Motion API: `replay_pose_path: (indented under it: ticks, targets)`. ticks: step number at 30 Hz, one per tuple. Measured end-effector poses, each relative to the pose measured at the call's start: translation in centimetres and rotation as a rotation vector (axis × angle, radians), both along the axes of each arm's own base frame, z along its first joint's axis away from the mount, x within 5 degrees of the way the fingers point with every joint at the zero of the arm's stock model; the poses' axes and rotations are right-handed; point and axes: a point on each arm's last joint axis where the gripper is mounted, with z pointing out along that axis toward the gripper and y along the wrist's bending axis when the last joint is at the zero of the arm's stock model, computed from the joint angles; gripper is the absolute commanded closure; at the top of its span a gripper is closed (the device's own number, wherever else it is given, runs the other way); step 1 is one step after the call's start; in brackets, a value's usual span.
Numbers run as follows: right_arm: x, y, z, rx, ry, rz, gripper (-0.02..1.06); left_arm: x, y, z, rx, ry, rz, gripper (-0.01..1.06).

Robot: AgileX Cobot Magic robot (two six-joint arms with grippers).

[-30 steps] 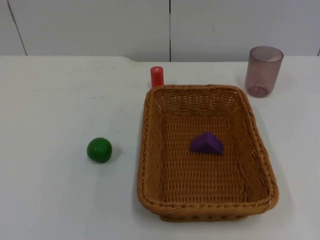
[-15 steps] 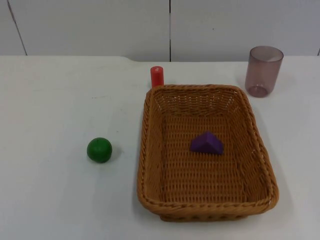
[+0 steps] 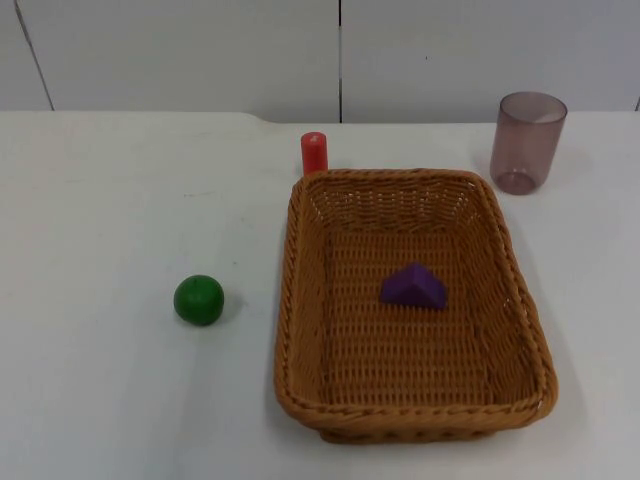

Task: Pick up the basket with the left hand and place the triangular block into the basket with the right hand.

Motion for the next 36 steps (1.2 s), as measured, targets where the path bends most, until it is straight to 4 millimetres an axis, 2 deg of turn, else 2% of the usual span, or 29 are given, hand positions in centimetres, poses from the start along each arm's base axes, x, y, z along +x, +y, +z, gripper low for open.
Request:
replay_pose_path:
  ticks: [3,10,15,20,23,32,36]
  targets:
    - [0.2,0.0,-0.3,0.002,0.015,-0.001,0.0,0.2,-0.3,0.8,-0.026,-0.093,-0.023,0.0]
    - [0.2,0.0,-0.3,0.002,0.012,-0.001,0.0,0.3,-0.3,1.2,-0.033,-0.145,-0.022,0.0]
    - [0.2,0.0,-0.4,-0.002,0.012,-0.005,0.0,0.5,0.2,0.0,-0.005,-0.045,0.018,0.0]
    - [0.1,-0.2,-0.6,-0.013,0.04,-0.014,0.0,1.8,0.2,-3.7,-0.003,0.155,0.025,0.0]
    - [0.1,-0.2,-0.7,-0.014,0.057,-0.013,0.0,2.2,0.2,-4.7,-0.003,0.194,0.029,0.0]
    - [0.1,-0.2,-1.0,-0.016,0.076,-0.013,0.0,2.2,0.3,-4.8,-0.007,0.199,0.036,0.0]
    - [1.1,-0.2,-2.7,0.011,0.144,-0.025,0.0,2.2,0.3,-4.8,-0.009,0.199,0.037,0.0]
